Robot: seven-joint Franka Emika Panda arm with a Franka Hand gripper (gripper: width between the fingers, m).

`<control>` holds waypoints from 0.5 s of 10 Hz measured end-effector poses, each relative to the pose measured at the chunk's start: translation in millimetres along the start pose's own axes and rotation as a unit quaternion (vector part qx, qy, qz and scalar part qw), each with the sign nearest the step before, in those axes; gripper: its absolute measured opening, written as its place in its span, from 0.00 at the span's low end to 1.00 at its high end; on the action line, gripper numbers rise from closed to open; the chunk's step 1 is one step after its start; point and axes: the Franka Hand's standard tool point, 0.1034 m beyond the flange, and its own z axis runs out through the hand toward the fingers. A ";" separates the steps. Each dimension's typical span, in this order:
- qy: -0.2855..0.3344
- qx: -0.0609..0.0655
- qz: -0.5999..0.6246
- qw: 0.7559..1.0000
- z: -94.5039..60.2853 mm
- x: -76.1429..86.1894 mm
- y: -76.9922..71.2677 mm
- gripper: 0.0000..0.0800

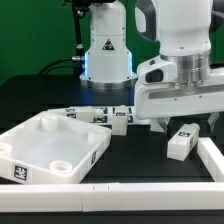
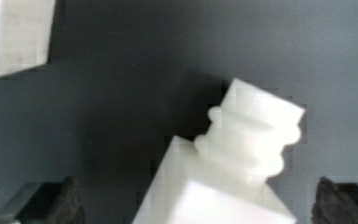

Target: Assemble desk

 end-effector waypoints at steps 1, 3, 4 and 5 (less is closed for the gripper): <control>0.000 0.000 0.000 1.000 0.1 -0.3 -0.7 0.81; -0.001 0.002 0.002 1.000 0.2 -0.5 -0.9 0.44; -0.001 0.003 0.002 1.000 0.3 -0.6 -0.9 0.44; -0.001 0.003 0.007 1.000 -0.3 0.0 1.7 0.37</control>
Offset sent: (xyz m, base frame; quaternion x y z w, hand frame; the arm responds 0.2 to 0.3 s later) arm 0.0000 0.0000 0.0000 0.0000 0.0000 0.0000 1.0000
